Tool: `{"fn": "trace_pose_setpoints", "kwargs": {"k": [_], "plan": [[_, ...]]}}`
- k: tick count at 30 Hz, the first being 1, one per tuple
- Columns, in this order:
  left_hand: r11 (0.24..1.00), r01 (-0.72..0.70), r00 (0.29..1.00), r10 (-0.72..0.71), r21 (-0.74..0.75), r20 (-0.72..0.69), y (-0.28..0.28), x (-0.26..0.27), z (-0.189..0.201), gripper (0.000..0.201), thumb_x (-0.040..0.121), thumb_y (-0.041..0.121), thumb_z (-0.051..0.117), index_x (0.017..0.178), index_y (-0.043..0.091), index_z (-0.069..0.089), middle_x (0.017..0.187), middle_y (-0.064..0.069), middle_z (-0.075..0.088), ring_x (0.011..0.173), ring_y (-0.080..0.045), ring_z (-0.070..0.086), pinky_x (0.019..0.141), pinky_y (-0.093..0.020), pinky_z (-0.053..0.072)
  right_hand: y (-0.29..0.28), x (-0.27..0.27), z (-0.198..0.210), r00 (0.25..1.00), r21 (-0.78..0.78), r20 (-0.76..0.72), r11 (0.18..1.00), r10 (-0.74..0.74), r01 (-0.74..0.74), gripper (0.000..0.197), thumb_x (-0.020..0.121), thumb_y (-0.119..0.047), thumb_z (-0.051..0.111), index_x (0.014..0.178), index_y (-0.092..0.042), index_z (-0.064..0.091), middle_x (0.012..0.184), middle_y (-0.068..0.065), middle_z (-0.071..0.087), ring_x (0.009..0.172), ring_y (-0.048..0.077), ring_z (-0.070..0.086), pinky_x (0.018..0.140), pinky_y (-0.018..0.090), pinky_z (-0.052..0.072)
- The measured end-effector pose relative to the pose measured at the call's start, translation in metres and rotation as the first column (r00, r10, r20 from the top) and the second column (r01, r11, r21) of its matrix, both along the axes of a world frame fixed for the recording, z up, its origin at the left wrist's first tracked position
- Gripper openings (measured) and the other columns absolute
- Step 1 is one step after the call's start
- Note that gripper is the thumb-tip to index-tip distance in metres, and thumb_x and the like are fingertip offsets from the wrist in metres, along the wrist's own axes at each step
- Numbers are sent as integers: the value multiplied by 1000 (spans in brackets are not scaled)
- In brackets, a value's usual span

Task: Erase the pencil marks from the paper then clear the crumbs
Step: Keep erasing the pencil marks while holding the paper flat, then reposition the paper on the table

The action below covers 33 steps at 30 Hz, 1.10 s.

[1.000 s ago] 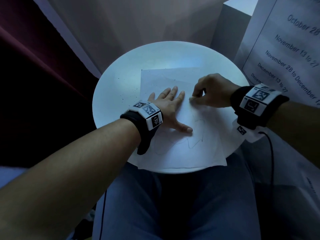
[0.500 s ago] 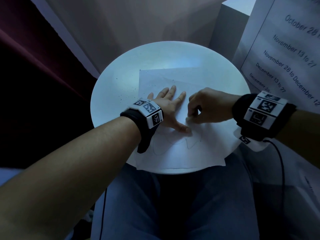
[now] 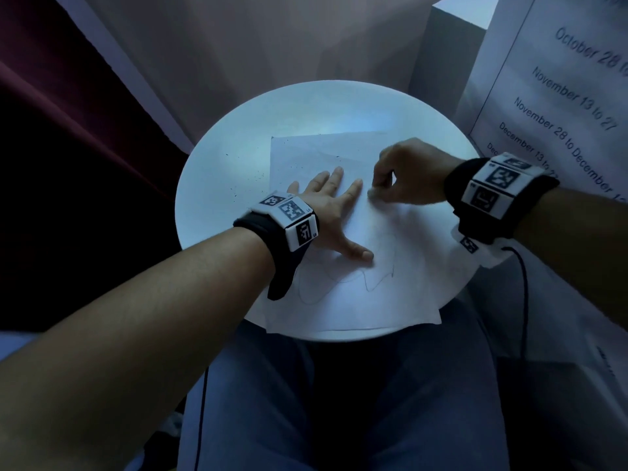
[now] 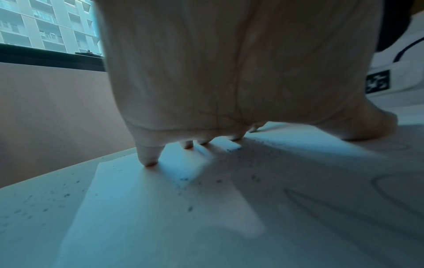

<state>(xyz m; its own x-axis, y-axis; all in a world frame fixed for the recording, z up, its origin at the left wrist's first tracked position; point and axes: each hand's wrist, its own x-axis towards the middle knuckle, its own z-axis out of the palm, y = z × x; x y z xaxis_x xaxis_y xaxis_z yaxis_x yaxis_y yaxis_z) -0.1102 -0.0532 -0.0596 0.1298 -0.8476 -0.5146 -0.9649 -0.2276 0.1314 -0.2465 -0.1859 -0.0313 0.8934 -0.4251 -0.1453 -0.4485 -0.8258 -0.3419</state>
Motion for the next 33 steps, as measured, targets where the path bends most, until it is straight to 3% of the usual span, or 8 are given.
{"fn": "trace_pose_setpoints", "kwargs": {"k": [9,13,18,21,24,28,30,33], "plan": [[1000,4,1000,-4,-3,5,-1,1,-1,141,50,97,56,153,38,-19,163,-3,-25,151,-24,-17,117,-60,-1,30,-5,-1,985,132,-73,980,157,-147,23,77,-23,74,61,-33,60,70,-8,63,64,15,58,58,21,42],[1000,9,1000,-9,5,8,0,1,0,139,52,96,56,154,37,-18,163,-1,-25,151,-23,-18,118,-59,-3,-1,-6,-3,999,24,36,999,-31,30,15,79,-27,73,71,-15,69,72,-2,64,72,20,61,57,18,38],[1000,11,1000,-11,2,14,0,1,0,140,50,98,54,154,37,-18,163,-2,-25,151,-23,-18,118,-60,-2,25,-16,-3,989,95,-76,989,124,-117,13,79,-23,73,68,-22,66,69,-8,60,60,6,54,58,19,40],[1000,13,1000,-13,0,15,0,0,4,139,53,95,57,155,36,-16,164,-3,-23,151,-24,-16,118,-60,-1,4,-11,1,990,306,59,947,-126,102,16,83,-28,74,77,-13,70,62,0,62,47,9,54,51,15,44],[1000,2,998,-2,10,70,4,-8,12,136,58,91,59,157,29,-9,166,-7,-15,153,-26,-8,119,-58,9,-7,-4,-8,901,636,62,713,-430,296,15,85,-21,73,81,-8,66,68,9,57,61,19,55,53,25,51],[993,73,961,-46,-89,273,13,-49,24,105,84,73,53,157,12,10,165,-16,2,151,-29,11,117,-53,21,-4,2,-21,838,707,6,595,-546,383,17,87,-13,69,75,-10,58,66,9,52,56,20,49,47,26,49],[980,133,967,-96,-145,238,20,-80,21,92,92,65,48,157,10,12,165,-15,10,149,-26,17,116,-50,22,-4,4,-23,824,714,13,582,-567,389,19,88,-11,68,73,-11,56,64,9,51,53,20,48,48,26,47],[978,178,978,-164,-108,130,25,-110,11,106,84,81,41,159,15,5,166,-10,4,151,-23,9,116,-54,19,-3,4,-25,817,722,25,575,-576,384,18,87,-13,69,74,-12,56,60,6,50,49,18,46,48,25,44]]}}
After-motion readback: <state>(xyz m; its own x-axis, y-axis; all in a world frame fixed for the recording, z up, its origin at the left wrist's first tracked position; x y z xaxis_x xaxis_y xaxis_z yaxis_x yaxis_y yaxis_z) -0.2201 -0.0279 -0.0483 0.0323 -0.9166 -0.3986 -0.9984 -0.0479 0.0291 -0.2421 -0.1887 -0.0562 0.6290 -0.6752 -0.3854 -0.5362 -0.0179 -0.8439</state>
